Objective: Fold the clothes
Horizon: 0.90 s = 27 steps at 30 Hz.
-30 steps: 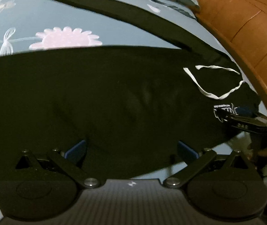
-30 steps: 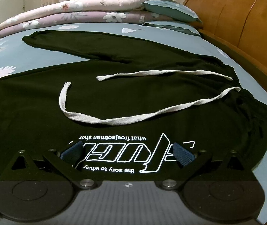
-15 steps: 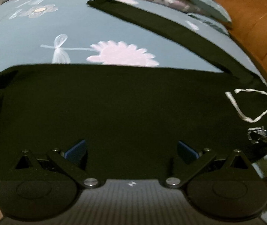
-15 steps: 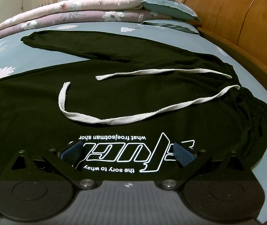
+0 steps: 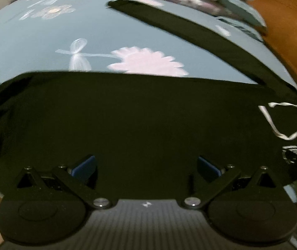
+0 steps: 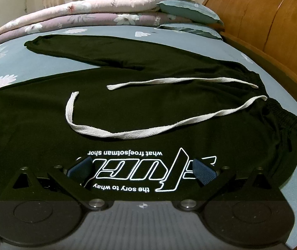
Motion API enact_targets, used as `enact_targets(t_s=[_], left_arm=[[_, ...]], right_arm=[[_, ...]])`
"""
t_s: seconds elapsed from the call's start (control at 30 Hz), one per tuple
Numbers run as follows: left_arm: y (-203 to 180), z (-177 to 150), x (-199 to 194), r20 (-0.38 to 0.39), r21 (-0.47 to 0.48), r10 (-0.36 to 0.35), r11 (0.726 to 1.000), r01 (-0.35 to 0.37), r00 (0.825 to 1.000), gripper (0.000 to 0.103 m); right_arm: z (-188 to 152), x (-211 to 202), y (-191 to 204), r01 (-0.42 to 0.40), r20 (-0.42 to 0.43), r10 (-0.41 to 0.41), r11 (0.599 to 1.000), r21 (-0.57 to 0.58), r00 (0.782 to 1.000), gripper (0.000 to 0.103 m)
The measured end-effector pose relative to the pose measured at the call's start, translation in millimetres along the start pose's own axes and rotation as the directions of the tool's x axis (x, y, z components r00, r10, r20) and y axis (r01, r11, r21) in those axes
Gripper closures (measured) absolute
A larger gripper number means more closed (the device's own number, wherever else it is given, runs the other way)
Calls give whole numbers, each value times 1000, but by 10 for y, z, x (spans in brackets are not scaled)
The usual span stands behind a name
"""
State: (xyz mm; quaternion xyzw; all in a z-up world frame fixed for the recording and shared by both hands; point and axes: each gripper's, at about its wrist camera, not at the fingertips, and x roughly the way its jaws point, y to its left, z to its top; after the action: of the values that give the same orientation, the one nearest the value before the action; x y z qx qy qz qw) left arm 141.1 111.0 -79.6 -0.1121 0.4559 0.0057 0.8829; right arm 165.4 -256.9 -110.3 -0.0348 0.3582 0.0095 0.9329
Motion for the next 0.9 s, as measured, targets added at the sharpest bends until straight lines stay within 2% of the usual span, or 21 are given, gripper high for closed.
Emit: enact_targets(t_s=[0.17,0.4,0.63,0.77,0.9], left_arm=[[-366,65,43,-3,89,-54,995,54,999,1],[-797,53,153,-44,175,-121,976,127,992,1],[-1132,86,234,-72,244,-149,956,162,986,1],[-1315,142,331,-88,258,-162,949,180,983,1],[-1525,202,438,-111,261,-205,938,228,972,1]], right_arm=[[-54,-25,-10,-7,40,8,1000,-5,999,0],[45,-11,-129,-66,-14,65,998,-20,998,0],[262,-125,-608,-122,29,121,992,42,992,0],[512,-190,-1132,-192,72,186,976,99,980,0],[789,-206,-1672,-247,115,232,959,141,966,0]])
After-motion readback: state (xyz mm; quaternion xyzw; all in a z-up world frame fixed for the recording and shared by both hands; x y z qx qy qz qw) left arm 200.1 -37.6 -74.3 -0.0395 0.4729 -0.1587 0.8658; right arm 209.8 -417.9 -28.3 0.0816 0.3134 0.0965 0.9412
